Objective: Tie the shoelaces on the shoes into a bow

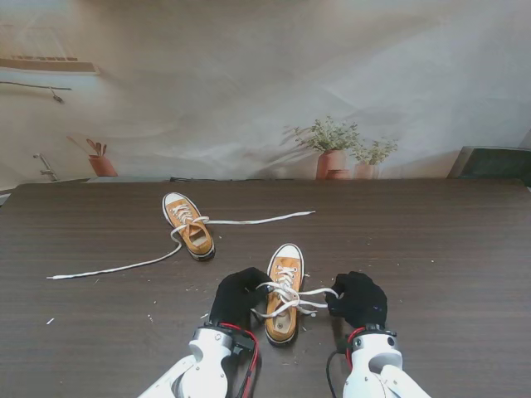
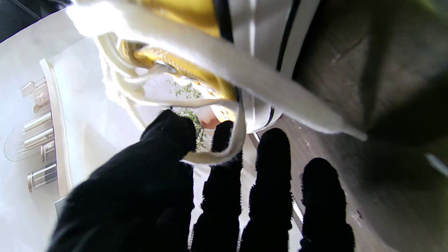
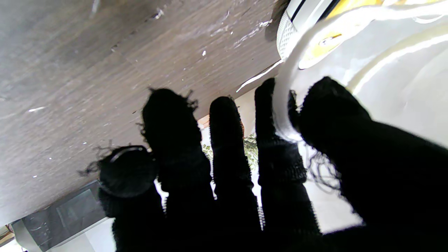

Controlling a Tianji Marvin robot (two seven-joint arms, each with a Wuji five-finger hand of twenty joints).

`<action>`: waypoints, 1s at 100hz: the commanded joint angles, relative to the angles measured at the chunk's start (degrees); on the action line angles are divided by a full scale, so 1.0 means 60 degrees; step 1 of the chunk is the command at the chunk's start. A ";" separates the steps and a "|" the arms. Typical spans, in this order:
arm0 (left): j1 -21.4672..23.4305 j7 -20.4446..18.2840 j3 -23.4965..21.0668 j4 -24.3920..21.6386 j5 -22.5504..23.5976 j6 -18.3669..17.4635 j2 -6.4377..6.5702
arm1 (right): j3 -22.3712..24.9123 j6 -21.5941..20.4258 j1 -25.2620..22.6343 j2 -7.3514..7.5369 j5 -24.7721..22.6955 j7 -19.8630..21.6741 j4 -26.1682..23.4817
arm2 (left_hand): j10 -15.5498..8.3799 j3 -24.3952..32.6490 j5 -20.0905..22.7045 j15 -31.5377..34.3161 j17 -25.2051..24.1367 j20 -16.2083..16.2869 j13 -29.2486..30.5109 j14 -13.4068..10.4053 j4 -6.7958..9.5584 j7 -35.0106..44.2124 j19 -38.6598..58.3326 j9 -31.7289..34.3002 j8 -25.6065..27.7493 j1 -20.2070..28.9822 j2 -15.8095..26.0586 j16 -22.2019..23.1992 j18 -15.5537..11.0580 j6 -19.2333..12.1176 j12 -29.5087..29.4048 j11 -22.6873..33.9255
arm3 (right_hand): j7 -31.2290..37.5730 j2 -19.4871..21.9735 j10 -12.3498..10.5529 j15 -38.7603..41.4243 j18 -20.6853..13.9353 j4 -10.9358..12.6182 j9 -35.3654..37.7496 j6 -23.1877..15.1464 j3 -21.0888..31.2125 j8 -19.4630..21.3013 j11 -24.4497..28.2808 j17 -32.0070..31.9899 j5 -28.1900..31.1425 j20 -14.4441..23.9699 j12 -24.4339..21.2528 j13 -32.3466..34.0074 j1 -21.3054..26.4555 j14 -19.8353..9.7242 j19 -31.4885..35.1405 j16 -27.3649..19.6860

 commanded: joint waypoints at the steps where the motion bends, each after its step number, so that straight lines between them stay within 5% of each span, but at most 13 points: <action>1: 0.0051 -0.0041 0.0003 -0.0098 0.0024 0.0058 -0.0044 | -0.0008 -0.0011 -0.0001 0.0019 0.0011 0.0142 -0.0047 | 0.0114 0.0640 0.0576 0.0278 0.0199 -0.0042 0.0393 0.0078 -0.0299 0.0307 0.0326 0.0531 -0.0072 -0.0503 -0.0448 -0.0141 0.0443 -0.0252 -0.0197 0.0339 | 0.0215 -0.0199 0.0105 0.0191 0.0131 0.0239 0.0217 0.0055 0.0507 0.0219 0.0019 0.0094 0.0337 -0.0055 -0.0102 0.0352 0.0318 0.0049 0.0241 -0.0175; 15: 0.0062 0.0218 -0.0040 -0.0082 0.0301 0.0111 -0.0045 | -0.0001 0.0000 -0.0017 0.0013 0.0029 0.0129 -0.0068 | 0.0283 0.1780 0.1565 0.0431 0.0651 0.0063 0.0996 0.0051 -0.0566 0.0193 0.0617 0.1643 -0.0103 -0.0933 -0.1009 -0.0233 0.0520 -0.0039 -0.0578 0.0348 | 0.0223 -0.0220 0.0102 0.0189 0.0131 0.0238 0.0226 0.0091 0.0529 0.0220 0.0021 0.0093 0.0347 -0.0060 -0.0102 0.0355 0.0324 0.0056 0.0243 -0.0180; 36: 0.0189 0.0431 -0.0239 -0.0194 0.0597 0.0304 0.0013 | 0.0003 -0.0054 -0.0037 -0.0001 -0.0012 -0.0019 -0.0032 | 0.0357 0.2537 0.2118 0.0359 0.0797 0.0090 0.1161 -0.0027 -0.0916 -0.0083 0.0736 0.2386 -0.0380 -0.1229 -0.1732 -0.0371 0.0432 0.0010 -0.0758 0.0109 | 0.0201 -0.0279 0.0088 0.0183 0.0168 0.0168 0.0292 0.0073 0.0529 0.0174 0.0020 0.0056 0.0361 -0.0065 -0.0106 0.0330 0.0294 0.0110 0.0226 -0.0186; 75: 0.0503 0.0411 -0.0682 -0.0331 0.0721 0.0251 0.0141 | 0.0019 0.0240 -0.0231 -0.0034 -0.0143 -0.0260 -0.0083 | 0.0279 0.2561 0.2125 0.0316 0.0674 0.0052 0.0955 0.0009 -0.0948 -0.0172 0.0657 0.2282 -0.0551 -0.1183 -0.1674 -0.0337 0.0382 0.0028 -0.0748 0.0033 | 0.0313 -0.0361 0.0218 0.0183 0.0380 0.0030 0.0532 0.0798 0.0658 0.0156 -0.0062 -0.0016 0.0449 0.0007 -0.0177 0.0370 0.0634 0.0293 0.0163 -0.0191; 100: 0.0597 0.0400 -0.0849 -0.0308 0.0739 0.0237 0.0176 | 0.0036 0.0543 -0.0403 -0.0049 -0.0311 -0.0453 -0.0090 | 0.0283 0.2463 0.2104 0.0304 0.0705 0.0049 0.0930 0.0003 -0.0888 -0.0171 0.0678 0.2229 -0.0568 -0.1087 -0.1608 -0.0321 0.0347 0.0068 -0.0728 0.0009 | 0.0460 -0.0682 -0.0125 0.0182 0.0407 -0.0031 0.1026 0.1243 0.0998 0.0231 -0.0062 0.0164 0.0597 0.0000 -0.0256 0.0544 0.0770 0.0293 0.0152 -0.0212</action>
